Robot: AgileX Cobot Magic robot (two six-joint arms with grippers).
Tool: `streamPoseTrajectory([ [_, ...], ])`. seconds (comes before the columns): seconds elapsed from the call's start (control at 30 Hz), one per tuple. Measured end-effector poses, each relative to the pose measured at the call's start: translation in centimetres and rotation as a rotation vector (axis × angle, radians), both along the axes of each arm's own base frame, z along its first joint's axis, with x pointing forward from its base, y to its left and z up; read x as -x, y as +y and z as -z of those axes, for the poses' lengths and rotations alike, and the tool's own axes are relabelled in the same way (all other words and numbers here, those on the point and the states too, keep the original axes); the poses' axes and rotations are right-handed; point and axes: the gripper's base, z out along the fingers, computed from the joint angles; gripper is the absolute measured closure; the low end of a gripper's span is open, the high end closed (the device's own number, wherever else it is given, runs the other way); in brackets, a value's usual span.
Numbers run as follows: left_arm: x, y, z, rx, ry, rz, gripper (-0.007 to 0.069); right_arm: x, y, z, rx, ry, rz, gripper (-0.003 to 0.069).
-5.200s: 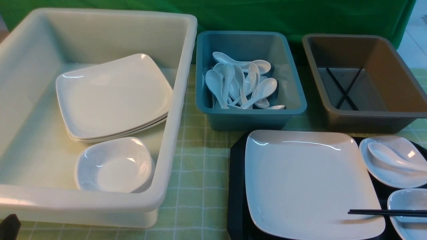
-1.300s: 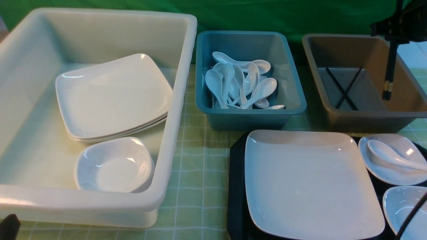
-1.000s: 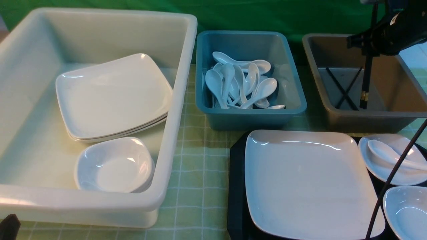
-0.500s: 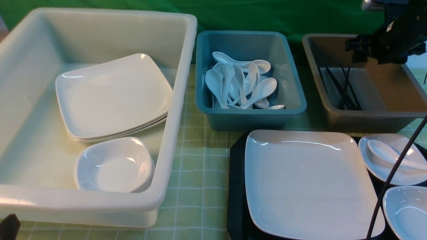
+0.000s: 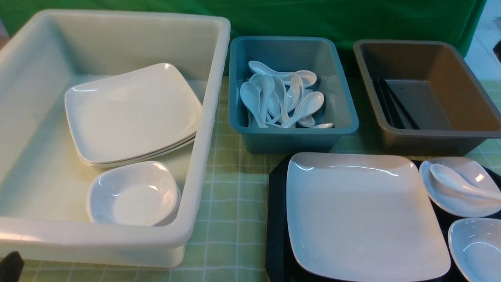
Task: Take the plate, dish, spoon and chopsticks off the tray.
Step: Use the right arm to grab a soup spoon from the plate
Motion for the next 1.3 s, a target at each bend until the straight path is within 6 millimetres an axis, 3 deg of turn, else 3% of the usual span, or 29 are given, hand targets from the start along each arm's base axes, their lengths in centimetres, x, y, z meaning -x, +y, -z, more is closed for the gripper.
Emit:
streamPoseTrajectory([
  [0.17,0.0,0.0,0.0,0.0,0.0,0.0,0.04,2.5,-2.1,6.7,0.047,0.237,0.041,0.0613],
  [0.3,0.0,0.0,0.0,0.0,0.0,0.0,0.04,3.3,-3.4,11.6,0.071,0.326,0.045,0.047],
  [0.47,0.0,0.0,0.0,0.0,0.0,0.0,0.04,2.8,-3.7,14.2,0.118,0.358,-0.067,0.0258],
  [0.63,0.0,0.0,0.0,0.0,0.0,0.0,0.04,1.7,-3.8,15.9,0.155,0.366,-0.188,0.0216],
  [0.87,0.0,0.0,0.0,0.0,0.0,0.0,0.04,0.9,-3.8,18.1,0.172,0.403,-0.261,0.0223],
  [0.93,0.0,0.0,0.0,0.0,0.0,0.0,0.04,0.8,-3.8,18.5,0.173,0.412,-0.267,0.0268],
  [1.13,0.0,0.0,0.0,0.0,0.0,0.0,0.04,0.9,-3.9,18.8,0.182,0.442,-0.303,0.0548],
  [1.3,0.0,0.0,0.0,0.0,0.0,0.0,0.04,1.3,-3.9,17.8,0.187,0.442,-0.299,0.0544],
])
